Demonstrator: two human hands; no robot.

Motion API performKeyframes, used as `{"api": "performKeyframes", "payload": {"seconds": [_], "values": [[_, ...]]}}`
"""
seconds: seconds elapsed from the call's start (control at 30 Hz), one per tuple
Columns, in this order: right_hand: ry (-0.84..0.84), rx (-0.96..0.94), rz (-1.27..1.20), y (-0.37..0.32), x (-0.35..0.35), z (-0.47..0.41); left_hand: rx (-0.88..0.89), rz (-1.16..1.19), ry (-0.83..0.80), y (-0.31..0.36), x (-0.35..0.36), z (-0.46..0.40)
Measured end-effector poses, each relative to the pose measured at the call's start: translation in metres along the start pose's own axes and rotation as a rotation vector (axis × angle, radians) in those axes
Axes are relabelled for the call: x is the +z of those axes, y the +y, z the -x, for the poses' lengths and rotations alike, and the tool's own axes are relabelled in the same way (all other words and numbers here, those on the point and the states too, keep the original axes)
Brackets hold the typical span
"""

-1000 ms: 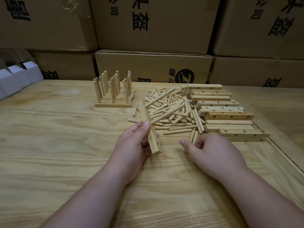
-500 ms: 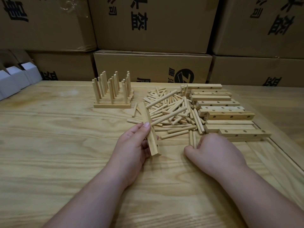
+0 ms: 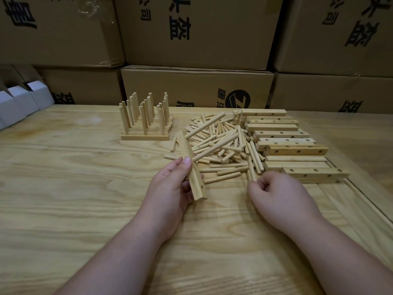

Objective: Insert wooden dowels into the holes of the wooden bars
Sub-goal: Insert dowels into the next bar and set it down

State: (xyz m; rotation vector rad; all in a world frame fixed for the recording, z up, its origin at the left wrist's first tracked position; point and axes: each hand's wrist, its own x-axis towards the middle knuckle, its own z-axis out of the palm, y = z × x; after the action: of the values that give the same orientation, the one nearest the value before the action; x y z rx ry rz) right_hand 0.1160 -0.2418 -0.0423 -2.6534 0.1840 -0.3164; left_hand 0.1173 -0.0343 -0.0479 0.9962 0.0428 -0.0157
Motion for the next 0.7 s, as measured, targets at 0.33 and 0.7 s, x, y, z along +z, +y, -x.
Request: {"api": "performKeyframes", "payload": {"seconds": [0.33, 0.7], "values": [[-0.072, -0.047, -0.639, -0.006, 0.001, 0.007, 0.002, -0.004, -0.012, -0.001, 0.000, -0.001], [-0.013, -0.478, -0.557, -0.010, -0.002, 0.016, 0.002, -0.016, 0.071, -0.001, -0.003, -0.003]]}}
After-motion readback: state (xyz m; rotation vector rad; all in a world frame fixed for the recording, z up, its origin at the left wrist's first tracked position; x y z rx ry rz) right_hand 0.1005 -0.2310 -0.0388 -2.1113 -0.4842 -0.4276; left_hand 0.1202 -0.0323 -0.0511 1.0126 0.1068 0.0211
